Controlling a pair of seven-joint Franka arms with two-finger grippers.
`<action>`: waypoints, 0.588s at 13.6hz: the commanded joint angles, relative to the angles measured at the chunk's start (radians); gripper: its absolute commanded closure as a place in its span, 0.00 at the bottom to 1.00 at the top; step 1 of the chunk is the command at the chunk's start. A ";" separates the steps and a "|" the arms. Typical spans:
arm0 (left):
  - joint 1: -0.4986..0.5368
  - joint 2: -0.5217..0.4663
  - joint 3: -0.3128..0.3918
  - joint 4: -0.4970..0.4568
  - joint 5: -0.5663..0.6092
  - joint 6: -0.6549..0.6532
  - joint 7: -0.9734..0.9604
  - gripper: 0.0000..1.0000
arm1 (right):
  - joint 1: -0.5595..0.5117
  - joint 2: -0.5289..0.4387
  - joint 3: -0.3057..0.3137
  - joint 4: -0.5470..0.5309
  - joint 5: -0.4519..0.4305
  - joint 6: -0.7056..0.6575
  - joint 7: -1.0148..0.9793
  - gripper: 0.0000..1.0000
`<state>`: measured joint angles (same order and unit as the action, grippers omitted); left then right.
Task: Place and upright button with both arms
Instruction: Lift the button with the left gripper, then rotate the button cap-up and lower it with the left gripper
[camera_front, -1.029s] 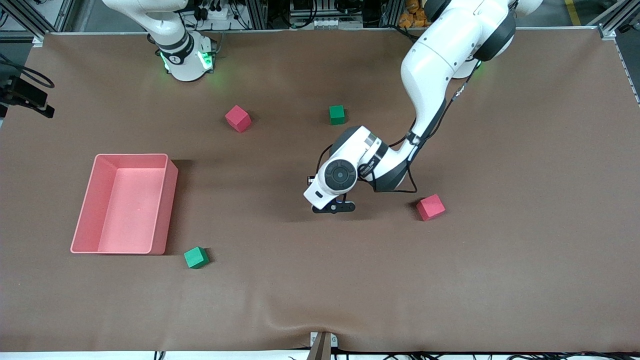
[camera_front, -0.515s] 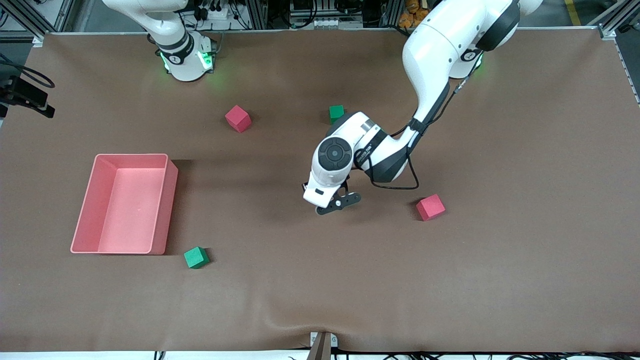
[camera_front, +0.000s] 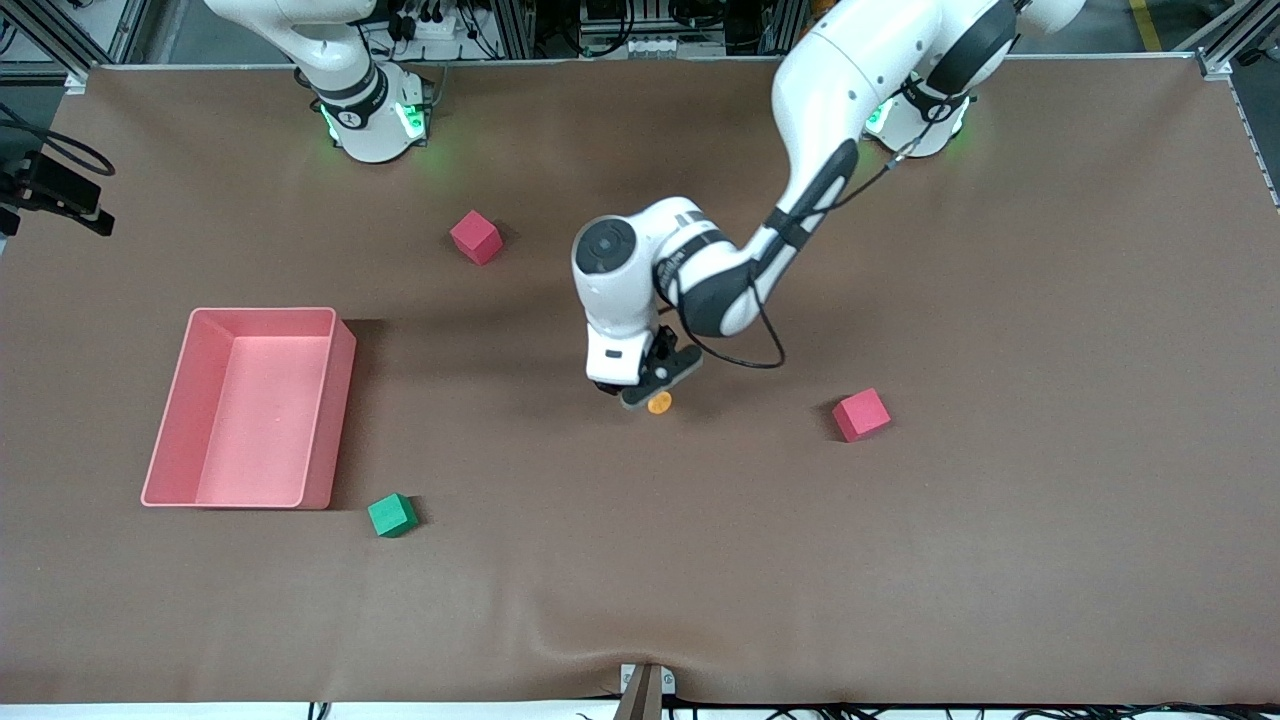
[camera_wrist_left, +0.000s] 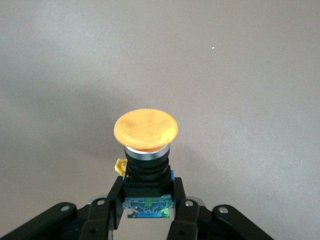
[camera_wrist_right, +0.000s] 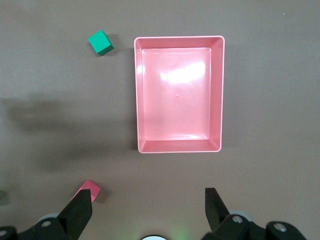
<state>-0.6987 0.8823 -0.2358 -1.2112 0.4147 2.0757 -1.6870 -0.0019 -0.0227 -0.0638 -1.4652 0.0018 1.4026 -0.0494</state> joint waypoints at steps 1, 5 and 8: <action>-0.053 0.001 0.015 -0.007 0.114 0.006 -0.141 1.00 | -0.001 -0.016 0.006 -0.020 0.001 0.004 0.008 0.00; -0.119 0.029 0.021 -0.024 0.333 -0.018 -0.337 1.00 | -0.001 -0.014 0.007 -0.021 0.001 0.006 0.008 0.00; -0.179 0.073 0.052 -0.024 0.465 -0.040 -0.390 1.00 | -0.001 -0.014 0.007 -0.021 0.001 0.007 0.008 0.00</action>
<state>-0.8340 0.9301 -0.2170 -1.2479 0.8039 2.0530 -2.0341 -0.0017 -0.0223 -0.0615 -1.4674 0.0019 1.4026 -0.0494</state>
